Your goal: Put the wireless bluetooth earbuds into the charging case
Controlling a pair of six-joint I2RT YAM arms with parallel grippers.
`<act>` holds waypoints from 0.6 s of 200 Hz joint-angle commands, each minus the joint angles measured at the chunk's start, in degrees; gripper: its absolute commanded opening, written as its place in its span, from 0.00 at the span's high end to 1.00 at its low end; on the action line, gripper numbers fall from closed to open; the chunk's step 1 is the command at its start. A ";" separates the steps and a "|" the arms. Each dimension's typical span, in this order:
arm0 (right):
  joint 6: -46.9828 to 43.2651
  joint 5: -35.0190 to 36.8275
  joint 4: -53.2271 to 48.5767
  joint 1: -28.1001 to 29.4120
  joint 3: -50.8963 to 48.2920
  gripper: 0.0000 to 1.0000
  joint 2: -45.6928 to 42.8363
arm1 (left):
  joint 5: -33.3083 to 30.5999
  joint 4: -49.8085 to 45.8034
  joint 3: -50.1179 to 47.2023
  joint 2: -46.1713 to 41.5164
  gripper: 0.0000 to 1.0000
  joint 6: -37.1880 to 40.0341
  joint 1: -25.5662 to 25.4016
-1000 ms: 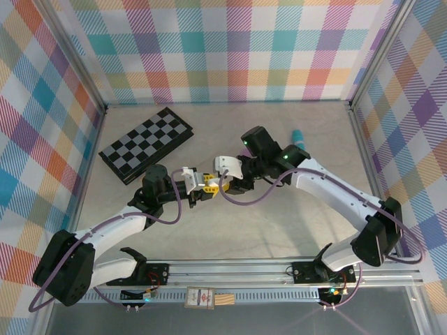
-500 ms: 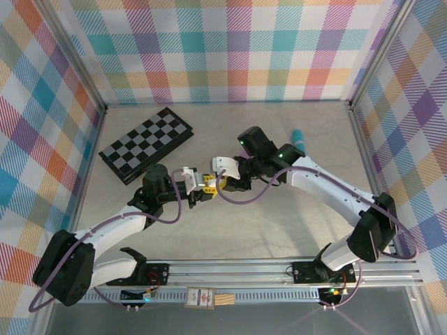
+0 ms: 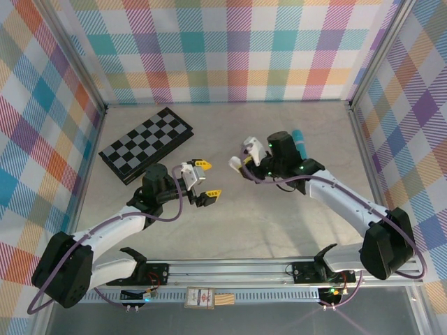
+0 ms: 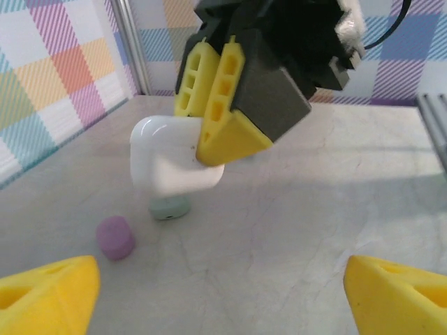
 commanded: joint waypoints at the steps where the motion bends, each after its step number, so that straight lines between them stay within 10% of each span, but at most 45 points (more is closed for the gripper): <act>1: 23.67 -0.83 12.04 -1.34 -4.52 0.92 -0.51 | -3.77 0.86 -0.24 0.18 0.02 -0.99 -1.11; 58: 44.92 -3.48 12.97 -1.52 -7.24 0.91 11.49 | -4.15 2.86 -1.39 0.69 0.00 -2.75 -2.35; 120: 48.06 -6.56 14.29 -1.51 -4.51 0.90 25.37 | -5.30 -3.72 -1.45 -1.84 0.00 -0.94 -2.62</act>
